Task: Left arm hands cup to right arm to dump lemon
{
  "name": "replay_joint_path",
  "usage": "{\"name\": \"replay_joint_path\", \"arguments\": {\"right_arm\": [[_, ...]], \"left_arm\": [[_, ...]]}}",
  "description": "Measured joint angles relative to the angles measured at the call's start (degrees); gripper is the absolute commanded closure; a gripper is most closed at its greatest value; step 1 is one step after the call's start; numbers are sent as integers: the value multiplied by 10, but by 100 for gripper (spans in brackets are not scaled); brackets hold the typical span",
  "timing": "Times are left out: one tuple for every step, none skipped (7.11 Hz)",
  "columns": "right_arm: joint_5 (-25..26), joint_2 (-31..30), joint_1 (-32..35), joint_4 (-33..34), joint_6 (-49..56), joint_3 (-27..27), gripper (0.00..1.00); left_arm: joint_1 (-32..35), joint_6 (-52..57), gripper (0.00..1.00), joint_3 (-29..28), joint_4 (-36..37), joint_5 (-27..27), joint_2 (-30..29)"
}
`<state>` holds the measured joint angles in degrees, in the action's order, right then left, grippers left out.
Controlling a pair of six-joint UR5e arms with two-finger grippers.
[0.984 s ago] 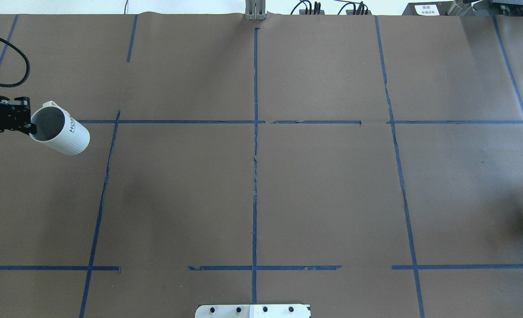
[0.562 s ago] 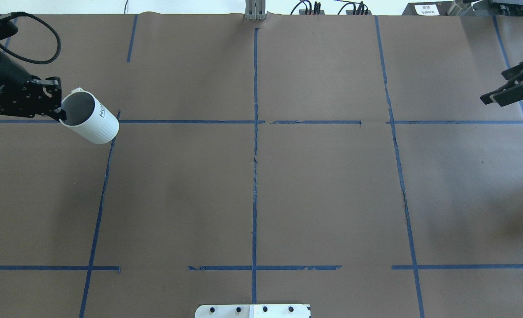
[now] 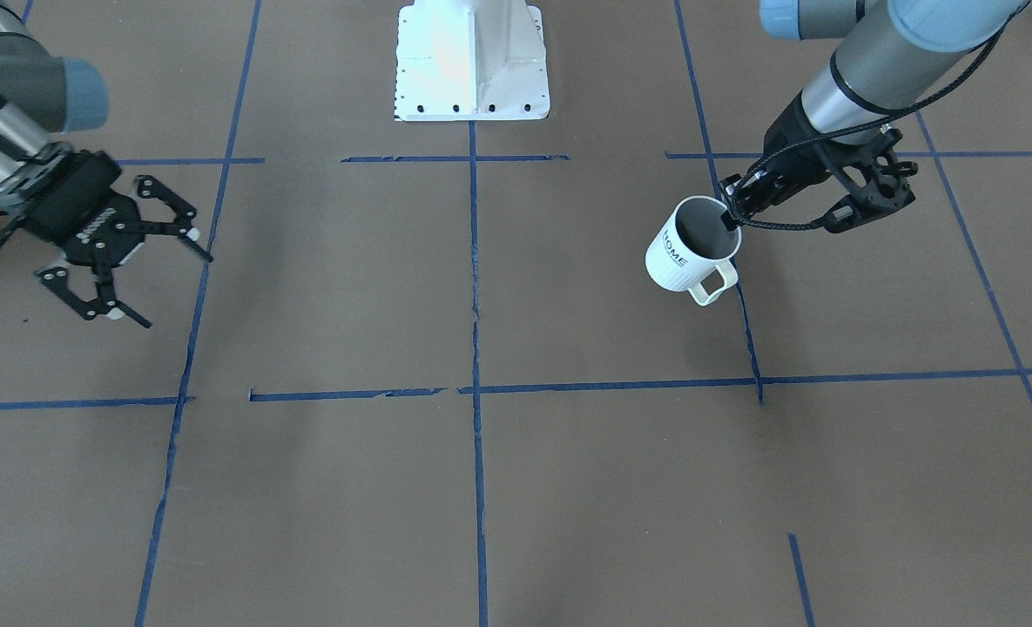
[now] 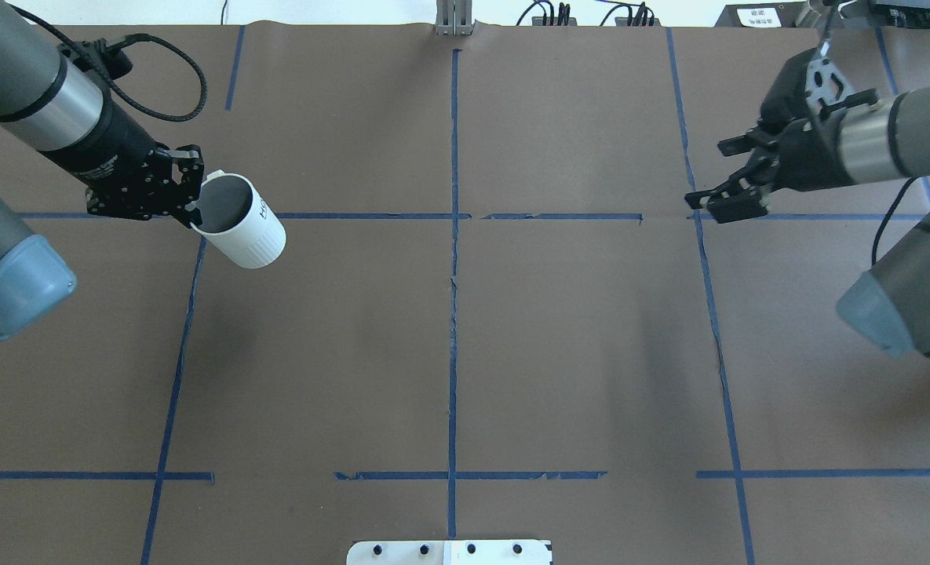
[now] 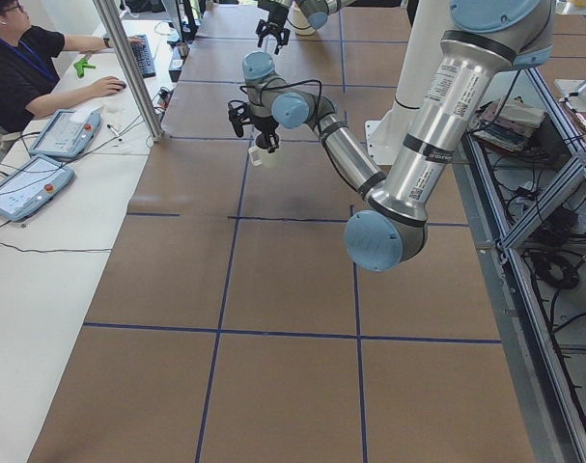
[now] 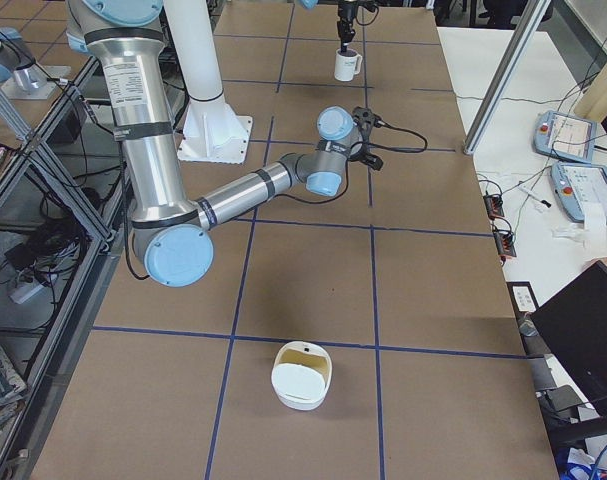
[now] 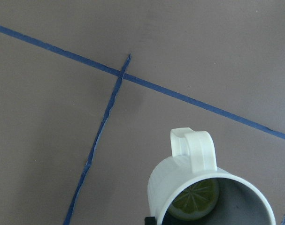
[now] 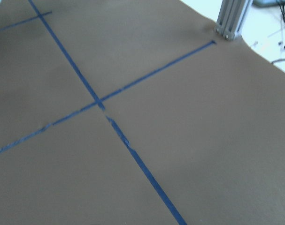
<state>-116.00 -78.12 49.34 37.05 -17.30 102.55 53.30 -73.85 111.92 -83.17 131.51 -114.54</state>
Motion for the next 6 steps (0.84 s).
{"name": "replay_joint_path", "arguments": {"right_arm": [[104, 25, -78, -43, -47, -1, 1], [212, 56, -153, -61, -74, -1, 1], [318, 85, -220, -67, -84, -2, 1], [408, 109, -272, -69, -87, -4, 1], [463, 124, -302, -69, -88, -12, 1], [487, 131, -314, -69, -89, -21, 1]], "left_arm": [[-8, -18, 100, -16, -1, -6, -17], [-18, -46, 100, -29, -3, -13, -33], [-29, -76, 100, -43, -5, -17, -54], [-39, -103, 100, -56, -6, -19, -74], [-49, -127, 100, -63, -7, -19, -90], [-60, -153, 100, -64, -8, -19, -105]]}}
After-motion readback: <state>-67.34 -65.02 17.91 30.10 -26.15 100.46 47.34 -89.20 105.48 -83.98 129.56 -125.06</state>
